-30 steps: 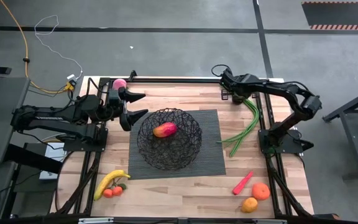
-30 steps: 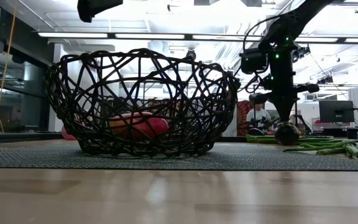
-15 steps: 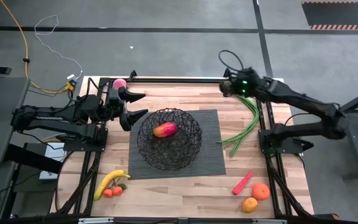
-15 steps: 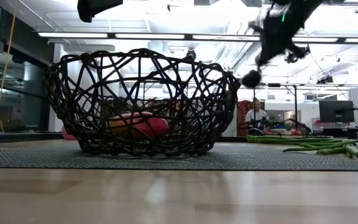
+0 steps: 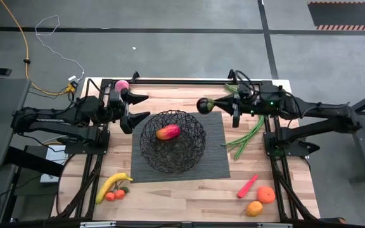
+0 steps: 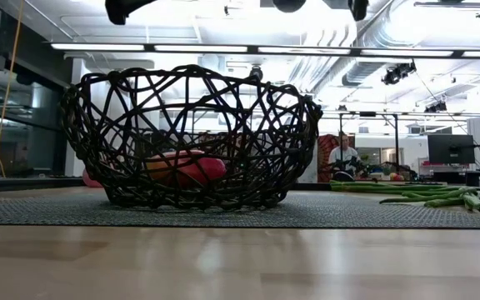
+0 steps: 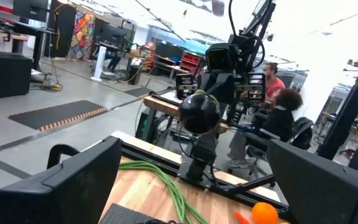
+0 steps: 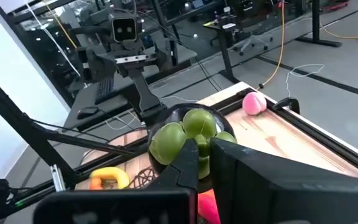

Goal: Build produce basket
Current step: Put the purple mangosteen into the black mesh basket

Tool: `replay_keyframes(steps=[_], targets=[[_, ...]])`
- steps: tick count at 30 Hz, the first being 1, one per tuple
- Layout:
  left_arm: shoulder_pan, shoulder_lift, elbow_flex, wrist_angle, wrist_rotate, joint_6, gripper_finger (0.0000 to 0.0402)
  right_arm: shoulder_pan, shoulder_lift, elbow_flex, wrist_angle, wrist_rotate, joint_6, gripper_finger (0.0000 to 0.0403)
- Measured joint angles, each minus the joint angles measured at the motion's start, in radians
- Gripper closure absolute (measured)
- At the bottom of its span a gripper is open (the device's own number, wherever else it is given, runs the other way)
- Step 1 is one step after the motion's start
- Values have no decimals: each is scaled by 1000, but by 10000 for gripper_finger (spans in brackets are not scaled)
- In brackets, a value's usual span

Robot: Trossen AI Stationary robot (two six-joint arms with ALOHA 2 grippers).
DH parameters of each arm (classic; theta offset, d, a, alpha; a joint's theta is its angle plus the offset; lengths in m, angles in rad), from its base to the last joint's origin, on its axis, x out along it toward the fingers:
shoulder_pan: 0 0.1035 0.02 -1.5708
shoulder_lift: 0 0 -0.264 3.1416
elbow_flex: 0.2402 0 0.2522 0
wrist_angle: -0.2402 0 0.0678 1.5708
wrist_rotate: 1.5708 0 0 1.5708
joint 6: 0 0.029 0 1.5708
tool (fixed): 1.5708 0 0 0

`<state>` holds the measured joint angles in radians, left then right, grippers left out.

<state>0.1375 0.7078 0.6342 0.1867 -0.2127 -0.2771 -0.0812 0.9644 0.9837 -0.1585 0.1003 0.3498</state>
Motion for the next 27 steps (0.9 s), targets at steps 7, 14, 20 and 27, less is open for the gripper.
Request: replay_keyframes(steps=[7, 14, 20, 27], targets=[[0, 0, 0, 0, -8, 0, 12, 13, 5, 0, 13, 5, 11, 402], [0, 0, 0, -1, -8, -36, 12, 15, 87, 40, -6, 1, 36, 402], [0, 0, 0, -2, -8, -36, 12, 38, 305, 161, -92, -57, -71, 402], [0, 0, 0, -2, -33, -26, 12, 38, 513, 207, -201, -97, -89, 399]])
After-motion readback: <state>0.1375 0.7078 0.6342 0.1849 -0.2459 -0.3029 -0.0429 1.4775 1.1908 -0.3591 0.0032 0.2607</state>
